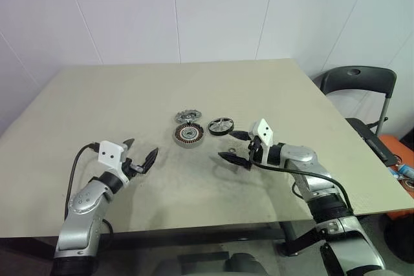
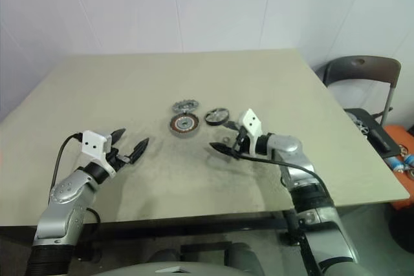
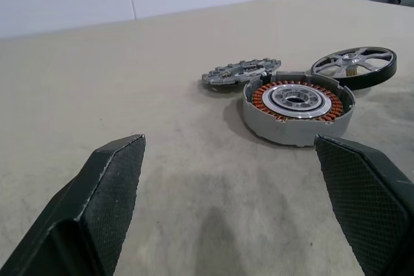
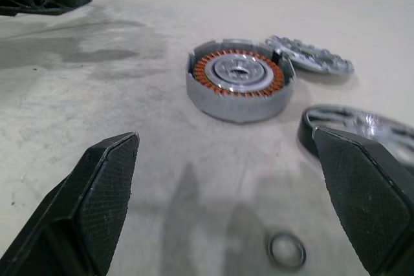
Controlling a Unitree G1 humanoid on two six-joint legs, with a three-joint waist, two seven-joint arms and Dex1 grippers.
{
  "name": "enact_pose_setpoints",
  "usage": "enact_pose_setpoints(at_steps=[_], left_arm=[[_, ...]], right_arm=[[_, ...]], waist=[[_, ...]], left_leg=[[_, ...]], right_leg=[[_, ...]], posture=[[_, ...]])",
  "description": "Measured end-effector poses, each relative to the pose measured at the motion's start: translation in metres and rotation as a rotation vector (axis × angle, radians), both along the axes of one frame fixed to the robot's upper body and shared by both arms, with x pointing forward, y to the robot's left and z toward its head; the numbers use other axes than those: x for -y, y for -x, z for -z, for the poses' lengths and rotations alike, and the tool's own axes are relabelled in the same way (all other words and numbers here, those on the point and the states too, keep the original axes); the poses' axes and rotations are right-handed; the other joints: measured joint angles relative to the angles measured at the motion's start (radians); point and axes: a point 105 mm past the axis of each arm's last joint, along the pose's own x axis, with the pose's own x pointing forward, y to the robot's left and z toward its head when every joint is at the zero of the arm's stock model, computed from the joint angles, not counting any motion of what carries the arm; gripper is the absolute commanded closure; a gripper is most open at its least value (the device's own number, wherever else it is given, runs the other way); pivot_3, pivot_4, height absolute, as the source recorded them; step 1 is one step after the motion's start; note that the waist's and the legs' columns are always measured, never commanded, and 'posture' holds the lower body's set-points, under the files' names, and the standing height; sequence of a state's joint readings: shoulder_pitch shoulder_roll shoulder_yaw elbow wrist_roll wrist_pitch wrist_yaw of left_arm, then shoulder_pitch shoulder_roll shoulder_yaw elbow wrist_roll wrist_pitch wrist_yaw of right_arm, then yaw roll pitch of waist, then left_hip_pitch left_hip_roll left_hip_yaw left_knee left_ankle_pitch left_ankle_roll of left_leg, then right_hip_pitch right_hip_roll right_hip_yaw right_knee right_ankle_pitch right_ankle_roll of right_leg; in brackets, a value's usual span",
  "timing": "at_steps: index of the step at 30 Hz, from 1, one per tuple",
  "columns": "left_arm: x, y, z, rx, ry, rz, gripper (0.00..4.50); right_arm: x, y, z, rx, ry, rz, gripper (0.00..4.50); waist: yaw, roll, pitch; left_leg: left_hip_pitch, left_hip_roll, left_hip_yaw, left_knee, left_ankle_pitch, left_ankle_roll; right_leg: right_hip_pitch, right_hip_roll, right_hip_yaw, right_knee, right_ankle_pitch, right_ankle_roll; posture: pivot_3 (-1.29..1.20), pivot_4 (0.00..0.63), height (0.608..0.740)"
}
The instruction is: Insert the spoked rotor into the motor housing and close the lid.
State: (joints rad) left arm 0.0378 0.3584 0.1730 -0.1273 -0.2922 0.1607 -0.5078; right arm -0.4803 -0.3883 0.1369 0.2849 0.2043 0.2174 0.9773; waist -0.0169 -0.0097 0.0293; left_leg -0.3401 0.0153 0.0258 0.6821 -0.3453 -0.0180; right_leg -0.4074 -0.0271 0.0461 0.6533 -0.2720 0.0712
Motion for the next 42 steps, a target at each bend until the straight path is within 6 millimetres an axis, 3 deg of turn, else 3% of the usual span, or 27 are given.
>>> enact_pose_setpoints(at_steps=[4, 13, 16, 19, 24, 31, 42], left_arm=[[0.000, 0.003, 0.002, -0.006, 0.010, 0.006, 0.06], [-0.001, 0.009, -0.002, 0.007, 0.026, 0.007, 0.06], [-0.001, 0.009, -0.004, 0.015, 0.029, 0.005, 0.06], [-0.001, 0.010, -0.005, 0.022, 0.034, 0.004, 0.06], [-0.001, 0.009, -0.006, 0.030, 0.039, 0.000, 0.06], [-0.001, 0.007, -0.007, 0.038, 0.043, -0.012, 0.06], [-0.001, 0.007, -0.008, 0.043, 0.042, -0.019, 0.06]], right_arm=[[-0.014, -0.008, -0.011, -0.002, 0.084, -0.019, 0.00], [-0.046, -0.022, -0.026, 0.008, 0.477, -0.084, 0.00], [-0.061, -0.024, -0.032, 0.022, 0.513, -0.124, 0.00], [-0.073, -0.023, -0.025, 0.018, 0.557, -0.167, 0.00], [-0.082, -0.022, -0.005, 0.014, 0.661, -0.220, 0.00], [-0.098, -0.030, -0.008, 0.061, 0.707, -0.250, 0.00], [-0.104, -0.037, -0.003, 0.070, 0.791, -0.277, 0.00]], waist=[[0.000, 0.000, 0.000], [-0.001, 0.001, 0.001], [-0.002, 0.001, 0.000], [-0.002, 0.001, 0.000], [-0.004, 0.001, 0.000], [-0.007, 0.001, 0.000], [-0.025, 0.001, 0.000]], left_leg=[[0.000, 0.000, 0.000, 0.000, 0.000, 0.000], [-0.004, 0.000, -0.001, -0.002, 0.000, 0.000], [-0.008, 0.000, -0.001, -0.002, 0.000, 0.000], [-0.017, 0.000, -0.001, 0.000, 0.000, -0.001], [-0.018, -0.001, 0.000, 0.000, 0.000, -0.001], [-0.017, -0.001, 0.000, 0.000, 0.000, -0.001], [-0.017, -0.001, -0.001, 0.000, 0.000, -0.001]], right_leg=[[-0.001, 0.000, 0.000, 0.000, 0.000, 0.000], [-0.005, -0.002, -0.001, 0.000, 0.000, -0.001], [-0.009, -0.002, -0.001, 0.000, 0.000, -0.001], [-0.018, -0.002, -0.002, 0.001, 0.001, -0.002], [-0.019, -0.003, -0.002, 0.001, 0.001, -0.002], [-0.019, -0.003, -0.003, 0.002, 0.001, -0.002], [-0.019, -0.003, -0.003, 0.002, 0.001, -0.002]], posture=[[0.00, 0.000, 0.740], [0.00, 0.000, 0.740], [0.00, 0.000, 0.740], [0.00, 0.000, 0.740], [0.00, 0.000, 0.740], [0.00, 0.000, 0.740], [0.00, 0.000, 0.740]])
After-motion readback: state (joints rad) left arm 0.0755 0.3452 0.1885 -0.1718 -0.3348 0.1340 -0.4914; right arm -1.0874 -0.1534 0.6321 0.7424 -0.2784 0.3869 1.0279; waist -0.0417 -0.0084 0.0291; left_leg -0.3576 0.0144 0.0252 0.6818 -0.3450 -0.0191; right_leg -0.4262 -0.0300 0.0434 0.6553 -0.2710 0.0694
